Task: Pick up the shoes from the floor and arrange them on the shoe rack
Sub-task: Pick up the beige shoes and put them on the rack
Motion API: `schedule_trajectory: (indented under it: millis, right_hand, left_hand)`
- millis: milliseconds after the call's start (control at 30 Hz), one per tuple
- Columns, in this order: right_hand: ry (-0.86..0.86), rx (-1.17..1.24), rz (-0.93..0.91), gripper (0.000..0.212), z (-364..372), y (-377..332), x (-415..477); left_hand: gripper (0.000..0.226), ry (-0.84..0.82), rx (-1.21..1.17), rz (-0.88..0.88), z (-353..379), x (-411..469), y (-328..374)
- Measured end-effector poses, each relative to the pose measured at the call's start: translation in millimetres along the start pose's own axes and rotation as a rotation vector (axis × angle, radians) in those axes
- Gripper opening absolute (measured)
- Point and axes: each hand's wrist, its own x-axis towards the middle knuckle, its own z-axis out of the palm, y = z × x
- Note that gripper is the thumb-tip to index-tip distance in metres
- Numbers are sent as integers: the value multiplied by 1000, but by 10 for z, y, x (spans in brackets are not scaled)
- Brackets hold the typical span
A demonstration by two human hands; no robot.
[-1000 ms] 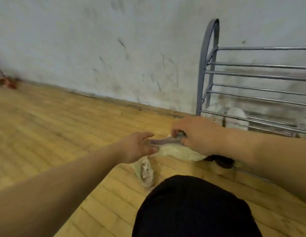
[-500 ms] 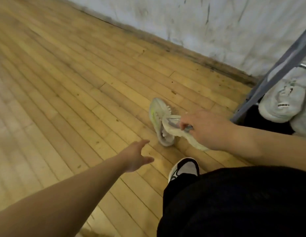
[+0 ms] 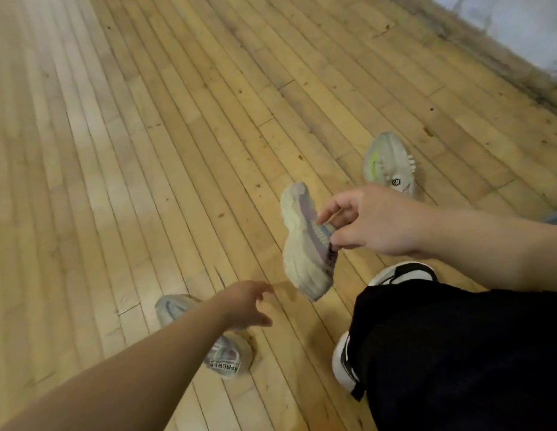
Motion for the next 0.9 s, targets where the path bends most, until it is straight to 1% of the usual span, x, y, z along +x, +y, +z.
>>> schedule_trajectory:
  millis: [67,133,233,367,467,533,600,667,700,733,767,800,833,867,900]
  right_hand:
    - [-39,53,-5,31,49,-23,-18]
    - [-46,38,-12,32,70,-14,-8]
    - [-60,-28,-3,32,70,20,-22]
    - [-62,-122,18,31,48,51,-40]
    - [-32,-118,44,33,32,85,-16]
    - [22,-134,67,33,20,119,6]
    - [96,-167,105,33,-13,153,30]
    - [166,-219,154,34,-58,185,57]
    - [200,-246,180,37,-86,202,59]
    - [231,-264,203,41,-112,222,56]
    - [254,-279,220,44,-137,241,44]
    - [265,-299,229,46,-160,272,35]
    - [269,-324,233,48,-183,303,21]
    - [268,-347,237,50,-204,342,9]
    - [272,-368,240,51,-225,378,-7]
  left_hand:
    - [72,-64,76,-18,153,-80,-149]
    - [66,-127,151,-36,272,-154,-278]
    - [58,-137,263,-9,386,-186,-430]
    - [32,-28,349,31,439,-133,-418]
    - [31,32,345,58,401,-125,-341]
    - [32,122,278,83,227,-92,-254]
    - [34,232,52,67,-59,3,-88]
    - [38,370,-223,47,-328,114,132]
    - [42,444,-316,44,-416,171,247]
    - [49,502,-364,46,-457,231,340]
    - [63,526,-377,59,-451,280,418]
    - [80,503,-352,72,-399,325,471]
    - [98,443,-297,78,-302,369,512]
    - [112,372,-215,66,-185,399,548]
    - [119,320,-128,39,-61,434,571]
